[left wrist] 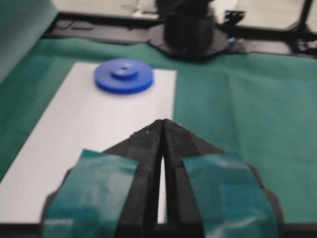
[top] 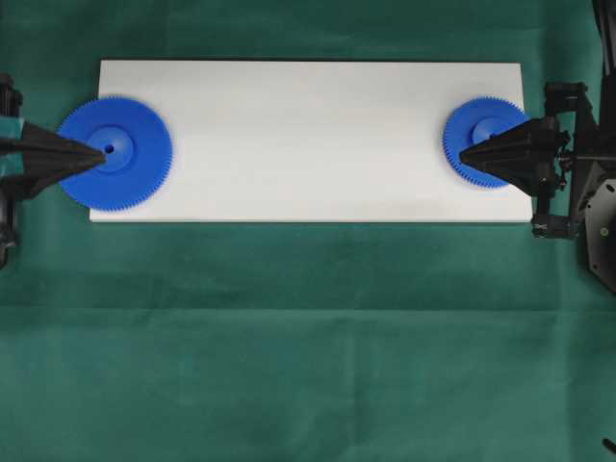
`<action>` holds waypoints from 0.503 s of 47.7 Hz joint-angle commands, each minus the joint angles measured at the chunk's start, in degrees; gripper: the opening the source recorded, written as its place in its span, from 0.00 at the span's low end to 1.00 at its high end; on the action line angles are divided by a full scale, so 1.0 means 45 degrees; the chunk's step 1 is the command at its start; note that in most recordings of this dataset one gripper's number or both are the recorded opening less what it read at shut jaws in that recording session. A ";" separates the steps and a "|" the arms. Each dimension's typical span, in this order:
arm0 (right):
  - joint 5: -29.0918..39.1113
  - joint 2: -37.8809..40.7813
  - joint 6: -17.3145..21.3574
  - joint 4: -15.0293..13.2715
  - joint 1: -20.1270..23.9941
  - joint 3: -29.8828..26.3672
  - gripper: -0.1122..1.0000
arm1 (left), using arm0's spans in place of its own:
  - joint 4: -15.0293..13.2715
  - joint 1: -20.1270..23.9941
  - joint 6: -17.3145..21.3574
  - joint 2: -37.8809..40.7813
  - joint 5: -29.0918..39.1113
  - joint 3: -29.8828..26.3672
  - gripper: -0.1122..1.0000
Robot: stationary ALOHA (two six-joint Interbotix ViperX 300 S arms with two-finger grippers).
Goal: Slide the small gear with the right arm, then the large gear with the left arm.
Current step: 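Move the left gripper down into the large blue gear's hub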
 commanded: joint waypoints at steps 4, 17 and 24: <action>-0.0098 0.0000 0.0000 -0.0039 0.0039 -0.0059 0.56 | -0.0020 0.1250 -0.0039 0.0020 0.0781 -0.0254 0.10; -0.0078 0.0000 0.0000 -0.0039 0.0039 0.0039 0.56 | 0.0000 0.2539 -0.0039 0.0000 0.2559 -0.0312 0.10; -0.0098 0.0000 0.0000 -0.0039 0.0039 0.0039 0.56 | -0.0020 0.2734 -0.0039 0.0137 0.4688 -0.0684 0.10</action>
